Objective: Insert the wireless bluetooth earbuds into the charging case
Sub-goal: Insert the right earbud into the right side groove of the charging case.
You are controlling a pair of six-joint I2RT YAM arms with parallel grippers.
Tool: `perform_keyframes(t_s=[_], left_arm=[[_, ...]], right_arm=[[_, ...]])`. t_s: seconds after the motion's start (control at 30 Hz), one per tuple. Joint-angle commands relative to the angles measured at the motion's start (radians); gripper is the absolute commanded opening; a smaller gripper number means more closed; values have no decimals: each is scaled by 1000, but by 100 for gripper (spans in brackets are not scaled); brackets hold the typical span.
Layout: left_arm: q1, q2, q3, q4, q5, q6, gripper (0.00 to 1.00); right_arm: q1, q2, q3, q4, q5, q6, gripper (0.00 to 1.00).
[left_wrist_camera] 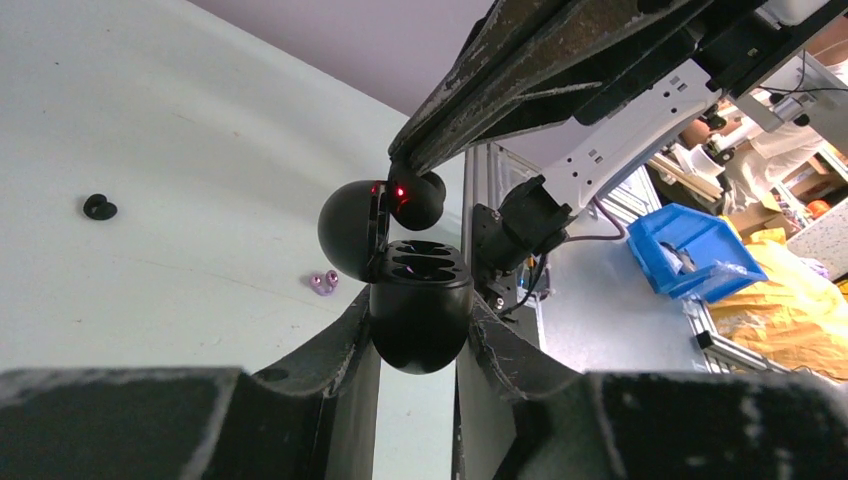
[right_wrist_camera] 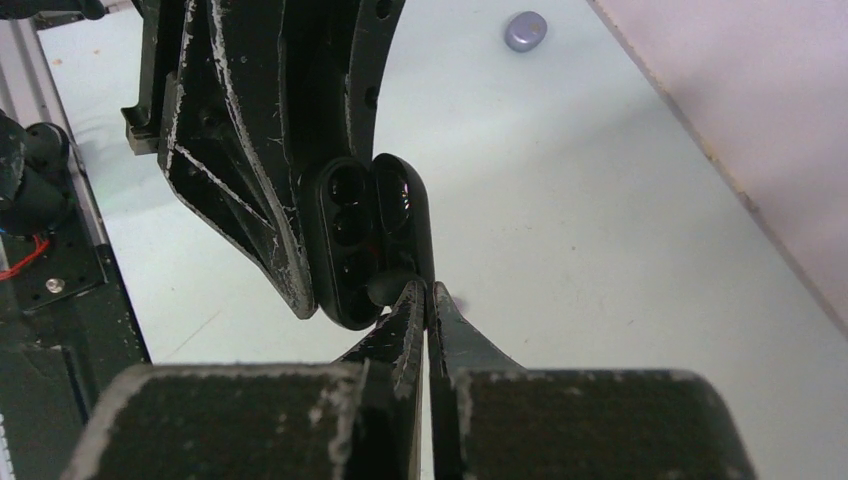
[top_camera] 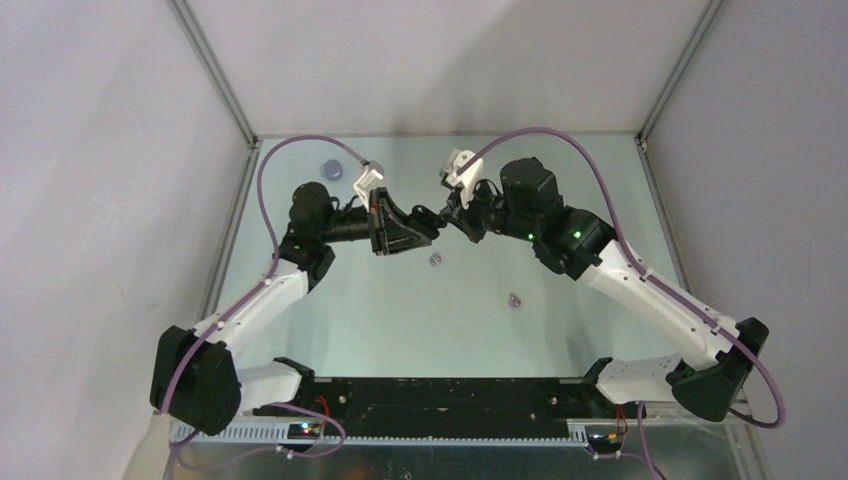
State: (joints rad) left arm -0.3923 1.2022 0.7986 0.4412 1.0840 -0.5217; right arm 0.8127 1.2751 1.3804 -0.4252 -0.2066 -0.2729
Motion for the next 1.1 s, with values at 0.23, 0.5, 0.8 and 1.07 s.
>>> perform_keyframes(t_s=[0.23,0.5,0.8,1.07], left_arm=[[4,-10,2,41,15,-35,0],[4,-7,4,45,23,-38,0],[4,-6,2,56,27,-42,0],[4,-11,5,60,33,-44,0]], right_arm=[[33,-25,-1,51,70,-40,1],[56,-15,-2,55,83,-51,1],[91,8,-3,61,105,-67,1],[101,15,-7,51,86,-87,0]])
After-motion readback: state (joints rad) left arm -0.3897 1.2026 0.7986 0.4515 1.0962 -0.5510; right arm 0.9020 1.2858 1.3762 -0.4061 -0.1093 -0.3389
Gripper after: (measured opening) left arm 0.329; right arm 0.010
